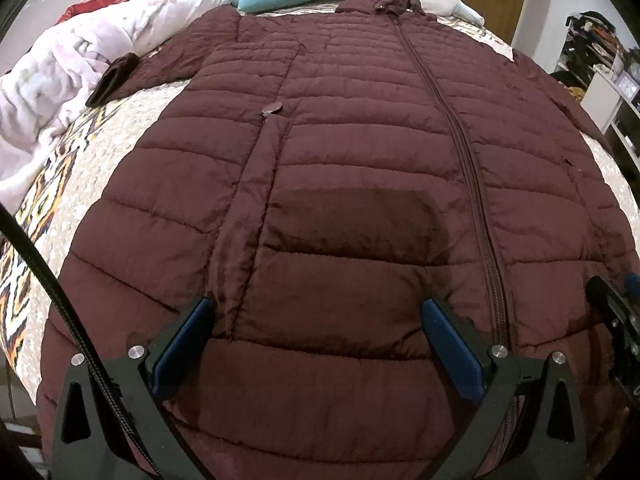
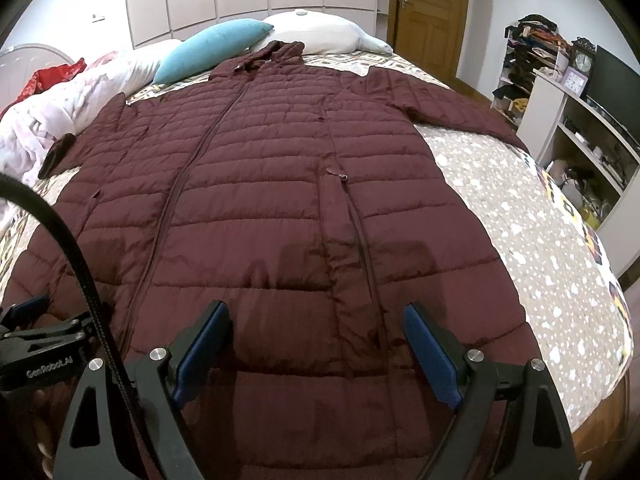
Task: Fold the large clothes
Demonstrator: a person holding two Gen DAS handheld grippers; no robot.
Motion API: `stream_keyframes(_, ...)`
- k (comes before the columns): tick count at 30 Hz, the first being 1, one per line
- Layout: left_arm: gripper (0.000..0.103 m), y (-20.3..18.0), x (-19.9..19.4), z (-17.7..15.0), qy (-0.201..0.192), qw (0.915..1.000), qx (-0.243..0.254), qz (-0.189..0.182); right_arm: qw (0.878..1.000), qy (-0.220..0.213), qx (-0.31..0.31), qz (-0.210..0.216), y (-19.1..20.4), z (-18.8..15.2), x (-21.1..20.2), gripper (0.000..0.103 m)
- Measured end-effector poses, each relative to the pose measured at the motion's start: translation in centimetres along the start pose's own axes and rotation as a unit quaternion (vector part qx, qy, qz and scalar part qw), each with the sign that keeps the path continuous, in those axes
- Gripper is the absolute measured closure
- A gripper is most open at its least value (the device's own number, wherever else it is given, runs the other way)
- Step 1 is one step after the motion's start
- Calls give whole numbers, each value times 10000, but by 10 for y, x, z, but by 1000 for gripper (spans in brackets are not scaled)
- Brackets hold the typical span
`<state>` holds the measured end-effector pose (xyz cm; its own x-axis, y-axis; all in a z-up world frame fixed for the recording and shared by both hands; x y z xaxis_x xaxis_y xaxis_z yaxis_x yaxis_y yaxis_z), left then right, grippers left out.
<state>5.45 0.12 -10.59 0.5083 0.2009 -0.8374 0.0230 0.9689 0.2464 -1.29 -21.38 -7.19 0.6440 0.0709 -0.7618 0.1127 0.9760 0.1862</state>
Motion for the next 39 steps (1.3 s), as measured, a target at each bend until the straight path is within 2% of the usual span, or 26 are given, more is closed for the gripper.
stream_keyframes(9,0,3,-6,-1,-112,9999,47,44,10000,-57,-47,35,7,-4,-12,11)
stream_keyframes(13,0,5,-19,-4,-278,9996,-20,84,9998,-153,-92,37,10,-3,-22,11)
stream_keyframes(19,0,13,-59,-3,-865,9961,-143,136,9997,-239,-14,31,10,-3,-34,11)
stream_keyframes(24,0,25,-106,6,-1639,9855,-385,200,9994,-351,31,21,9,-3,-46,11)
stream_keyframes(26,0,30,-128,9,-2001,9782,-490,255,9992,-398,35,8,9,-3,-51,11)
stream_keyframes(32,0,38,-178,13,-2739,9585,-692,380,9984,-570,5,-26,11,-2,-69,11)
stream_keyframes(34,0,39,-186,11,-2770,9575,-707,378,9980,-638,-22,-39,11,-1,-75,11)
stream_keyframes(39,0,41,-189,2,-2440,9661,-806,236,9970,-762,-55,-102,11,1,-88,11)
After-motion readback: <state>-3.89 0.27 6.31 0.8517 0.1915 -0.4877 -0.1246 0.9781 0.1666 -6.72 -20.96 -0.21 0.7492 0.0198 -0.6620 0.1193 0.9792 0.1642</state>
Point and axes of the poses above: each gripper's, at about its wrist camera, not at the fingertips, and x roughly the way its jaws point, y to its left, z to its top, the point moved 10 cm from there along x, roughly the way its jaws point, and after that the axes turned 15 degrees about z, right-handed, at the moved point
